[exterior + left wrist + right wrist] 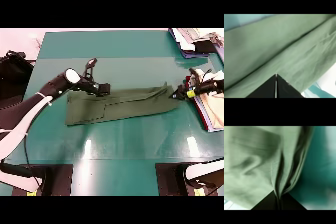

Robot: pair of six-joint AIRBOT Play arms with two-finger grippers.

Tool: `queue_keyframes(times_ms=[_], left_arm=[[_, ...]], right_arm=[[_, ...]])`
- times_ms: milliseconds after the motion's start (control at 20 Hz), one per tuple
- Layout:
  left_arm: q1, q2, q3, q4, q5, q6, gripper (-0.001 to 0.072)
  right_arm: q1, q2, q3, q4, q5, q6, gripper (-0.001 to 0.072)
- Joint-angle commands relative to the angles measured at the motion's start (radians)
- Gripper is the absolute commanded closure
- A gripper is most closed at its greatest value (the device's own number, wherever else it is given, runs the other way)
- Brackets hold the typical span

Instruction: Fold the shirts.

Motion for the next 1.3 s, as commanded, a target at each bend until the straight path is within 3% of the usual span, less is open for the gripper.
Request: queue_keyframes(times_ms=[0, 300, 400, 800, 1050, 1250], left_arm=[[-0.059, -0.109, 0.084, -0.022, 0.013, -0.003, 0.0682], [-0.107, -0.301, 0.291, -0.030, -0.046, -0.008, 0.0683], [-0.107, -0.340, 0.332, -0.029, -0.049, -0.048, 0.0683], [-0.088, -0.352, 0.366, -0.025, -0.071, -0.053, 0.0682], [0.109, -0.225, 0.434, 0.094, -0.275, -0.049, 0.0683], [0.344, 0.006, 0.445, 0.169, -0.325, -0.044, 0.0682]], right_arm=[[0.045, 0.107, 0.125, 0.011, 0.063, 0.032, 0.0696], [0.235, 0.253, 0.304, 0.011, 0.066, 0.171, 0.0696], [0.318, 0.252, 0.356, 0.010, 0.066, 0.208, 0.0696], [0.576, 0.251, 0.408, 0.010, -0.042, 0.269, 0.0696], [0.718, 0.242, 0.409, 0.018, -0.148, 0.270, 0.0696], [0.896, 0.126, 0.409, 0.182, -0.268, 0.217, 0.0695]])
